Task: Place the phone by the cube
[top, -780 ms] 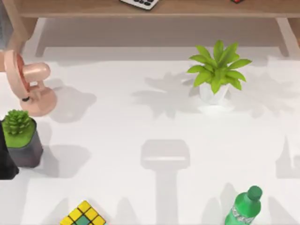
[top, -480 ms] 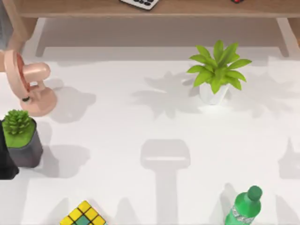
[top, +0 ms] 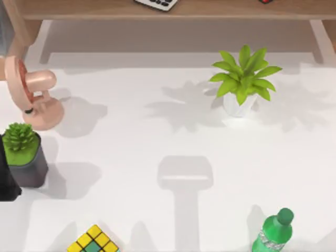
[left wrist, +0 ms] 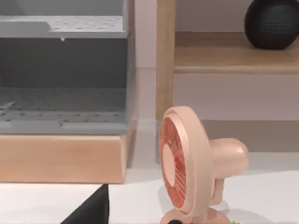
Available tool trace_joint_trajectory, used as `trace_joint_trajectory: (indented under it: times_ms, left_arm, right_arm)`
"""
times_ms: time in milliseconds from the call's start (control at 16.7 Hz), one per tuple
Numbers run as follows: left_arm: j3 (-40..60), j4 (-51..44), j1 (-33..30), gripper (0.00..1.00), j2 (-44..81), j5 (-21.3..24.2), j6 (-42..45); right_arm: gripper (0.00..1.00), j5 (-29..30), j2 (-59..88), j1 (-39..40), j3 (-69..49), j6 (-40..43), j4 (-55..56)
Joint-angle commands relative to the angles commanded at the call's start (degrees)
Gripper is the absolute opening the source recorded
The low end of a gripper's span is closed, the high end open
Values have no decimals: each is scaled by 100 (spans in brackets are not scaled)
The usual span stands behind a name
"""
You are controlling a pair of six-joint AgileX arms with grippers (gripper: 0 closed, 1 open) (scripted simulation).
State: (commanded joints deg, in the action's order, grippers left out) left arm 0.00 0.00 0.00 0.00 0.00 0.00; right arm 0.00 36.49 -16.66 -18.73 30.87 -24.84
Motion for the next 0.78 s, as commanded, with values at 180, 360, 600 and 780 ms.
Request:
trace_joint_trajectory:
  times_ms: [180, 360, 600, 780]
  left_arm:
    - [0, 0, 0, 100, 0, 0, 0]
    - [0, 0, 0, 100, 0, 0, 0]
    - [0, 0, 0, 100, 0, 0, 0]
    - [0, 0, 0, 100, 0, 0, 0]
  right_arm:
    - [100, 3, 1502, -625, -698, 1165, -928]
    - [100, 2, 2797, -1160, -1299, 2183, -1726]
    - [100, 3, 3891, -1631, -1825, 3067, -2427]
    - [100, 2, 4102, -1727, -1932, 3227, -2570]
